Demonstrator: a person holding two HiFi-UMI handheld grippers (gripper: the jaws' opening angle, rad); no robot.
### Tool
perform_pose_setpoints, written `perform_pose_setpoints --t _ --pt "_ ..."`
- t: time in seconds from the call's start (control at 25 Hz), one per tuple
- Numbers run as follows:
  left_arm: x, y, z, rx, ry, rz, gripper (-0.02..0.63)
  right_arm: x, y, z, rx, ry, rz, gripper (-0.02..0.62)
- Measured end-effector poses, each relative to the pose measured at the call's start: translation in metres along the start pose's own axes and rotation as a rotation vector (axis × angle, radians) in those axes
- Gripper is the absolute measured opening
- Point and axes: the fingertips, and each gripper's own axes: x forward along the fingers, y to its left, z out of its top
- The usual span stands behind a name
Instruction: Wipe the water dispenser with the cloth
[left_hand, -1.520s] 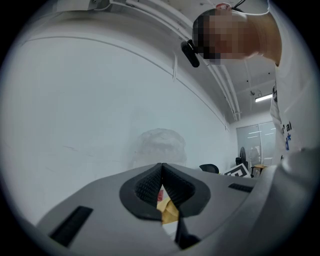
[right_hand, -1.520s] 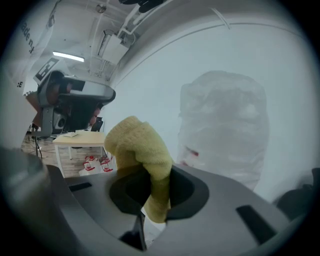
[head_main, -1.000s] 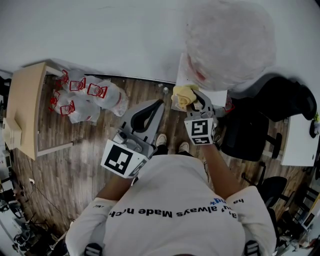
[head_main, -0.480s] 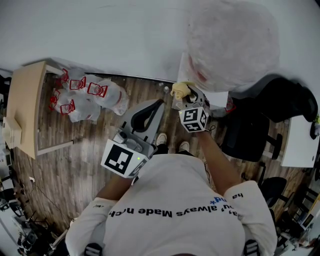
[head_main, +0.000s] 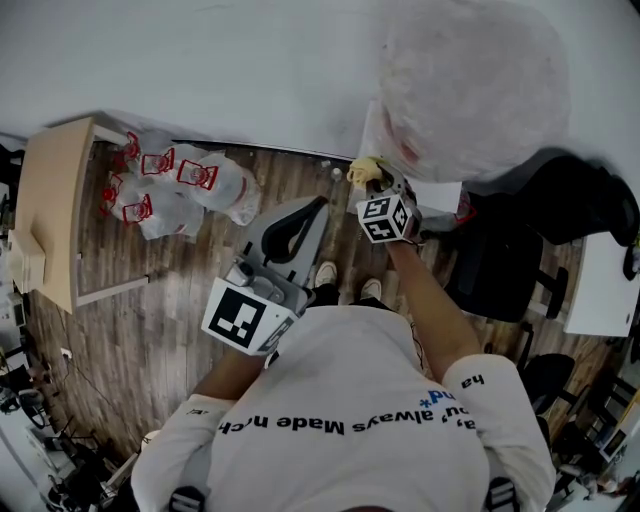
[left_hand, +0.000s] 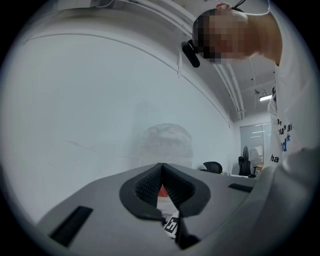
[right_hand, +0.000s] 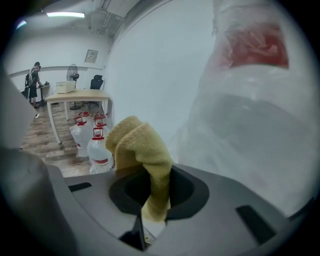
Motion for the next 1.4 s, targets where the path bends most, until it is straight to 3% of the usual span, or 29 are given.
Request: perform_pose_setpoints --t 0.44,1.4 --pt "-0.004 0.001 -0.003 -0.002 0.006 0.005 0.018 0.035 0.002 -0.033 -0.011 0.111 -0.009 0.064" --pt "-0.020 -0.018 -0.001 0.002 -0.002 -0.008 0.018 0.026 0.022 -0.050 0.016 0.169 0.048 0.054"
